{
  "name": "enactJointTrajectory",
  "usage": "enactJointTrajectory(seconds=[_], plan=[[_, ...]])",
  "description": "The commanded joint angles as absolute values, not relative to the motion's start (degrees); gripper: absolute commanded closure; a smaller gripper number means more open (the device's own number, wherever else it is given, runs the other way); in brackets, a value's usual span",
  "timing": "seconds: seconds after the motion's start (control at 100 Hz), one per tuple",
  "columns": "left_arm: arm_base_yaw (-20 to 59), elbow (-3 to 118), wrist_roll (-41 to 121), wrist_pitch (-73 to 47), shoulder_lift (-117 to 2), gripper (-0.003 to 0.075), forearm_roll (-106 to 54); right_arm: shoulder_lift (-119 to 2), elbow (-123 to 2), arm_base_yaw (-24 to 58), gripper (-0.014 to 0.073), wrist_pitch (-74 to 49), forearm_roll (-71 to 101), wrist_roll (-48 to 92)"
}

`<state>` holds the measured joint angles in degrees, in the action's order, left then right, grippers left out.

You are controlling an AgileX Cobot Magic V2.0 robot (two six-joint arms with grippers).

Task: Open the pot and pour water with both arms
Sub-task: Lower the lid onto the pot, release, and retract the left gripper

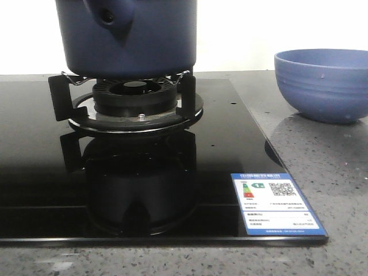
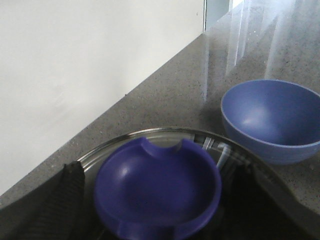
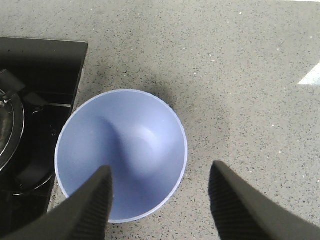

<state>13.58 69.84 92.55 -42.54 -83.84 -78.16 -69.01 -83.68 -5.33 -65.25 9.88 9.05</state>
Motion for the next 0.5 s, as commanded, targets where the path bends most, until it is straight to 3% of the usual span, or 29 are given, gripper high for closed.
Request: enactJointTrajectory(seconds=[0.0,0.19,0.26,0.38,0.49], plan=[[13.41,71.91,92.48,-43.13,-79.20,0.0153,-82.53,-67.57,-85.47,-5.74,0.0207,-62.73,10.12,9.44],[12.73,71.91,92.14,-42.20,-72.16,0.0160,-82.41,-66.87,-85.47,-5.74,0.0207,-62.41,11.61,9.44],[11.66,71.91,89.08,-40.73,-69.35,0.0207,-82.27,-66.01,-85.47,-5.74,0.0214,-61.32,13.70,9.44],[8.18,71.91,82.96,-37.72,-65.04,0.0409,-80.92,-63.50,-84.64,-5.74,0.0319,-56.96,19.09,9.56],[3.89,70.91,78.22,-37.44,-61.70,0.0683,-79.24,-59.10,-79.71,-5.74,0.0512,-48.15,26.93,11.83]])
